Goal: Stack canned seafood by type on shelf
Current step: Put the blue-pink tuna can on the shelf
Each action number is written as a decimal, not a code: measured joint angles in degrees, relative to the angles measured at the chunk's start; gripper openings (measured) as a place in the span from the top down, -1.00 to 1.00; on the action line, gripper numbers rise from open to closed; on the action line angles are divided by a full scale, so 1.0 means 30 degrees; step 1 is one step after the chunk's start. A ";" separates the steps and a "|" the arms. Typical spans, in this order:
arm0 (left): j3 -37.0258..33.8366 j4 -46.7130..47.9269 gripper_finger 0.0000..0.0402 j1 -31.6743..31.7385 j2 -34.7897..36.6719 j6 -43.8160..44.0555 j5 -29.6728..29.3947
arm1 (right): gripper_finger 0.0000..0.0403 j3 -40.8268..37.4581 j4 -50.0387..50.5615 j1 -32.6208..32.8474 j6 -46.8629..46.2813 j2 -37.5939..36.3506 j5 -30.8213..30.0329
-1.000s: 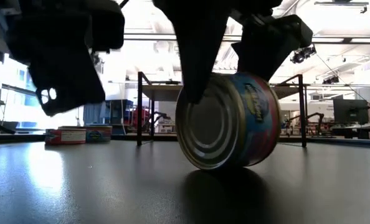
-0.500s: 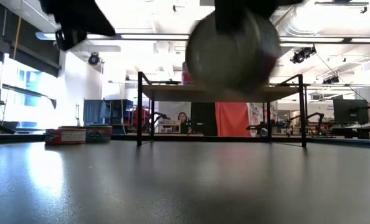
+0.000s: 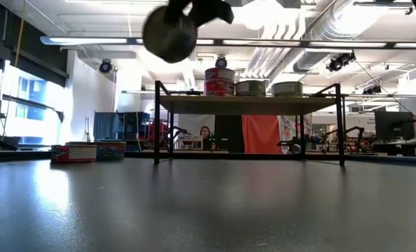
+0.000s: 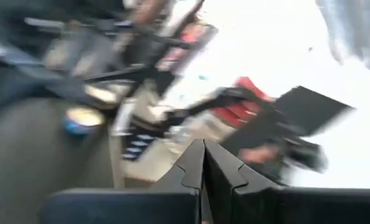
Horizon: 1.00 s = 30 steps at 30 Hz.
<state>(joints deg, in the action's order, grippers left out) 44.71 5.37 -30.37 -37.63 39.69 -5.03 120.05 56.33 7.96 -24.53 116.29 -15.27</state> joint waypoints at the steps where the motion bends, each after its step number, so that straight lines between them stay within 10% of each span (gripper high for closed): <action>1: 0.0000 -0.0110 1.00 -0.0352 0.0259 -0.0346 0.0233 | 0.18 0.0000 0.0184 -0.0365 0.0629 0.0000 -0.0403; 14: -0.0007 0.0306 1.00 -0.1253 0.0991 -0.5069 -0.5994 | 0.18 0.0000 -0.0188 -0.2473 1.5823 0.0603 -0.6989; 21: -0.0007 0.0148 1.00 -0.0137 0.0918 -0.4291 -1.0263 | 0.18 -0.0007 0.0190 -0.3834 1.7044 0.2012 -0.8502; 30: -0.0007 0.0283 1.00 0.0513 0.0872 -0.4066 -1.0406 | 0.18 -0.0007 0.0102 -0.4884 1.7678 0.2419 -0.8117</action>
<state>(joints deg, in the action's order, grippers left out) 44.69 6.22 -28.83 -35.01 27.49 -36.25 120.03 56.63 -6.69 28.50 123.55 -39.62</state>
